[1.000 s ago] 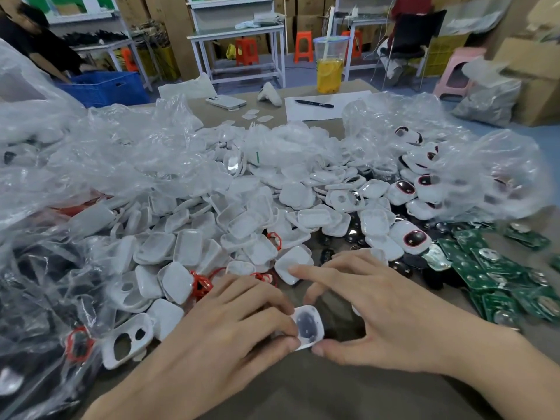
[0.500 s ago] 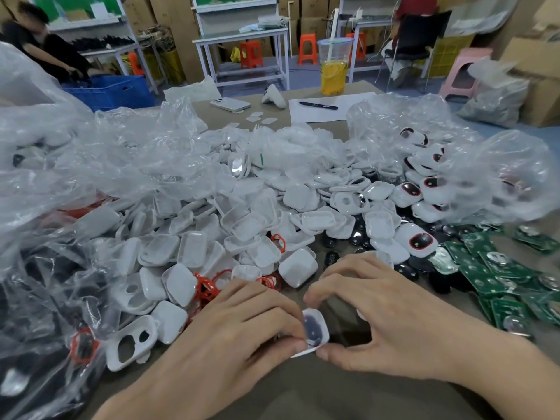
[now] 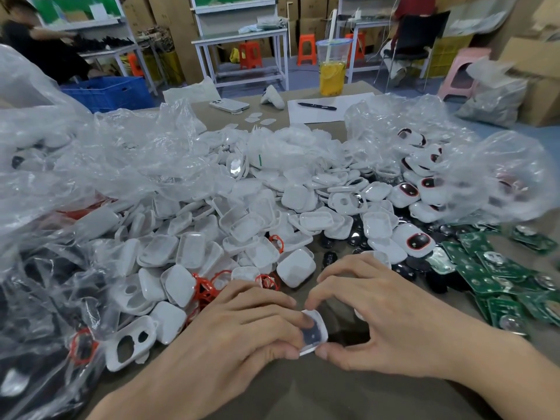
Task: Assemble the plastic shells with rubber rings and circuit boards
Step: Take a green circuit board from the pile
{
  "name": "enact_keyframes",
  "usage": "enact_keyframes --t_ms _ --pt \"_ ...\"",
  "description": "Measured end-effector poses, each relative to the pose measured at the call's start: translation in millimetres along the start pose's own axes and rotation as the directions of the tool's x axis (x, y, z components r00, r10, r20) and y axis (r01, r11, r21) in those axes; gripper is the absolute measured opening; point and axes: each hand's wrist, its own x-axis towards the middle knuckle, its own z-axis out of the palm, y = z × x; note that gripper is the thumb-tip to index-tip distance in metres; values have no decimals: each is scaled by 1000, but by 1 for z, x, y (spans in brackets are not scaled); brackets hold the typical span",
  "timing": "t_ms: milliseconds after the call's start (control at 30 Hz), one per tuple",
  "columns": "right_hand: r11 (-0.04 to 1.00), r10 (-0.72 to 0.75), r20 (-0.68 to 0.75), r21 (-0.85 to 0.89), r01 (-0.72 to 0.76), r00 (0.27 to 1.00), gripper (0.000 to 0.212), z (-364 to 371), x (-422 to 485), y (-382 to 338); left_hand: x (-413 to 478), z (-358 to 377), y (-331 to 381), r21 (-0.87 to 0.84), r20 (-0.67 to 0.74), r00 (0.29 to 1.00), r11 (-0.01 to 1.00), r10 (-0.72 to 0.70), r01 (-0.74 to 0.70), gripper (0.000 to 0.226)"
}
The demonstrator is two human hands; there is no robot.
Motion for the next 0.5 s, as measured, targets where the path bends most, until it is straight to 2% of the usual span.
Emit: enact_keyframes --t_ms 333,500 --pt "998 -59 17 -28 59 998 17 0 0 1 -5 -1 5 15 36 999 1000 26 -26 19" --pt "997 -72 -4 -23 72 997 15 1 0 1 -7 1 8 86 -15 998 995 57 -56 19"
